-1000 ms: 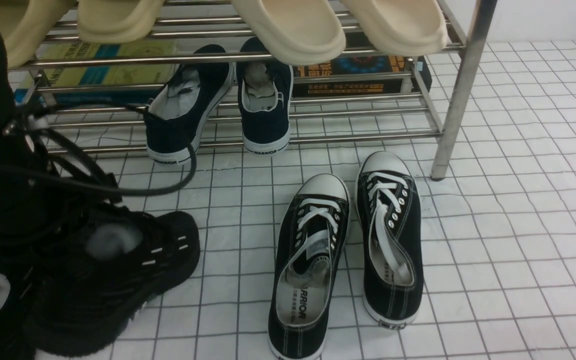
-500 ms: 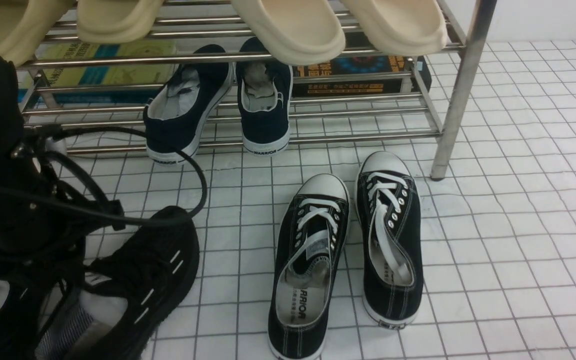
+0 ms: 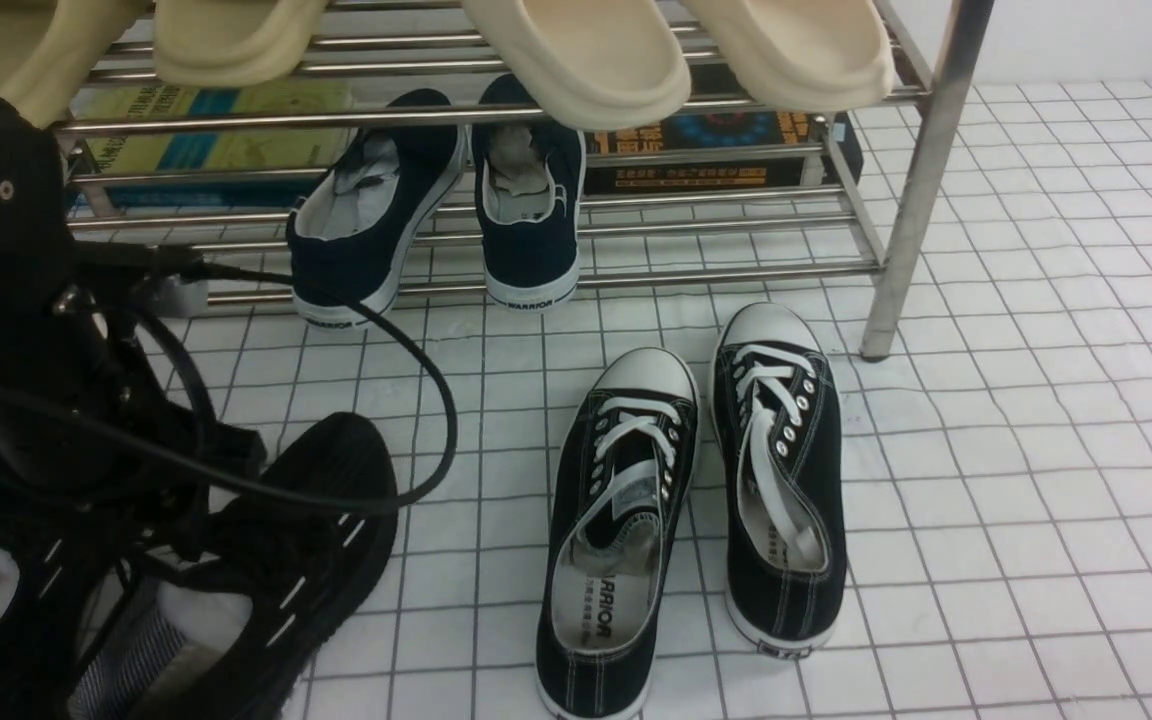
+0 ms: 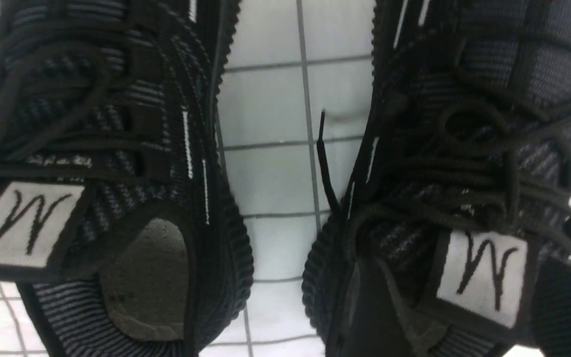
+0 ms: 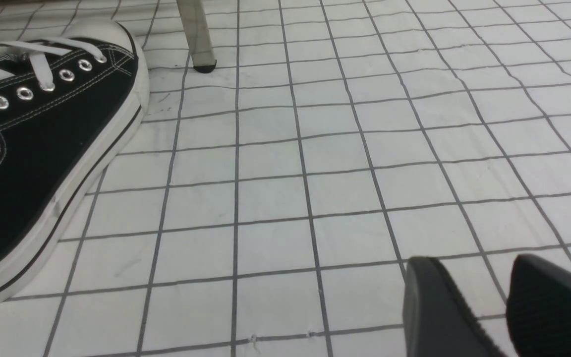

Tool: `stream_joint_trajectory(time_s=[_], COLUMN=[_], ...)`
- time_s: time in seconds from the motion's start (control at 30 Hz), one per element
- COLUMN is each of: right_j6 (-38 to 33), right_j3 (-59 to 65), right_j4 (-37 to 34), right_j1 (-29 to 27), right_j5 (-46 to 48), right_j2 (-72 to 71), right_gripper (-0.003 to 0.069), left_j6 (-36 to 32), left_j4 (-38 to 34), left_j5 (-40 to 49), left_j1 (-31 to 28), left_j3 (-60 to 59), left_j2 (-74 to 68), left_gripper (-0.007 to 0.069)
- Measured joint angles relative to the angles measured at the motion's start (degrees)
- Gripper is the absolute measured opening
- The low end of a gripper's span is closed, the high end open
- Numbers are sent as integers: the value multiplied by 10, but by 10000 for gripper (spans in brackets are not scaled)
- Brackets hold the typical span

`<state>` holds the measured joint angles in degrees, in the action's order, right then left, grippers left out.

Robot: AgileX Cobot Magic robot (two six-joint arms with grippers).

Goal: Take the shoes off the shelf with your hand from the white checkered tablecloth.
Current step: 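Set the held shoe down on the floor in front of the rack with the left gripper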

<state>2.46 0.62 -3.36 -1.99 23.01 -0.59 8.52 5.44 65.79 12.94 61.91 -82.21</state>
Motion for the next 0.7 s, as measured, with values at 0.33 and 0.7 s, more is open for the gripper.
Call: stream_joint_trajectory(time_s=[0.33, 0.7], right_j6=[0, 0], right_j3=[0, 0], right_j4=[0, 0], right_j1=[0, 0], right_j5=[0, 0], right_j2=[0, 0], right_gripper=[239, 239], left_j6=[18, 62], left_j4=[9, 11], left_j5=[-20, -13], left_j1=[0, 1], left_j3=[0, 6], left_j2=[-54, -104], left_gripper=[435, 257])
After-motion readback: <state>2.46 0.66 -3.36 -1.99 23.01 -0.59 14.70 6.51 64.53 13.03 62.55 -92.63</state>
